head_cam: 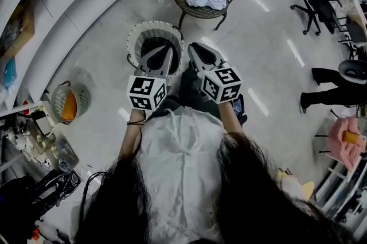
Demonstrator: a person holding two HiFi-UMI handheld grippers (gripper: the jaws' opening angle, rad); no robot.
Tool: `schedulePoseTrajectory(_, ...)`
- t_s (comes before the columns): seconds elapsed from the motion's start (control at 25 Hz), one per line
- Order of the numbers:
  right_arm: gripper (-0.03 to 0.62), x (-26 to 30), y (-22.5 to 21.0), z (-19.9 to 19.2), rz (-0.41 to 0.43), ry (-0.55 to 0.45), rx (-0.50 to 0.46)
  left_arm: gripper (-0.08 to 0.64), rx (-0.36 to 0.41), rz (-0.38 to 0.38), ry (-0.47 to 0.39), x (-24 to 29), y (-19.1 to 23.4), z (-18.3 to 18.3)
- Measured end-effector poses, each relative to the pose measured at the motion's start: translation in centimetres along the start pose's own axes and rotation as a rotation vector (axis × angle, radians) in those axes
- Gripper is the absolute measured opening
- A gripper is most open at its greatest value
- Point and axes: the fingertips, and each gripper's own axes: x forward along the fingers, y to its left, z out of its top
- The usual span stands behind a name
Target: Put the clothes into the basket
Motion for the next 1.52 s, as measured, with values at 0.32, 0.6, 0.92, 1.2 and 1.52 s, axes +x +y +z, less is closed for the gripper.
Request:
schedulePoseTrajectory(0.32,0.049,5.1,-8.5,2.9,0.042,0.049,-0.025,0.029,0.001,0.06,0.036,9.5,1.9,1.3)
schedulePoseTrajectory(0.6,0.049,8.5,-18.0,5.6,0.049,0.08,0.033,0.029,0.017,0.079,0.055,18.5,1.8,3.0)
schedulePoseTrajectory(0.92,0.049,12.6,-26.8,5.2,0.036,0.151,0.09,0.029,0.081,0.11,0.123,26.4,4.1,3.2)
schedulePoseTrajectory(1.2,0.049,17.5,-35.2,4.4,-0.022,0.197,0.076,0.029,0.084,0.13,0.181,31.3,7.1,1.4)
schedulePoseTrajectory(1.52,0.051,24.5,-45.3,-1.0,-0.059,0.319,0.064,0.029,0.07,0.135,0.266,37.1,10.8,-3.1)
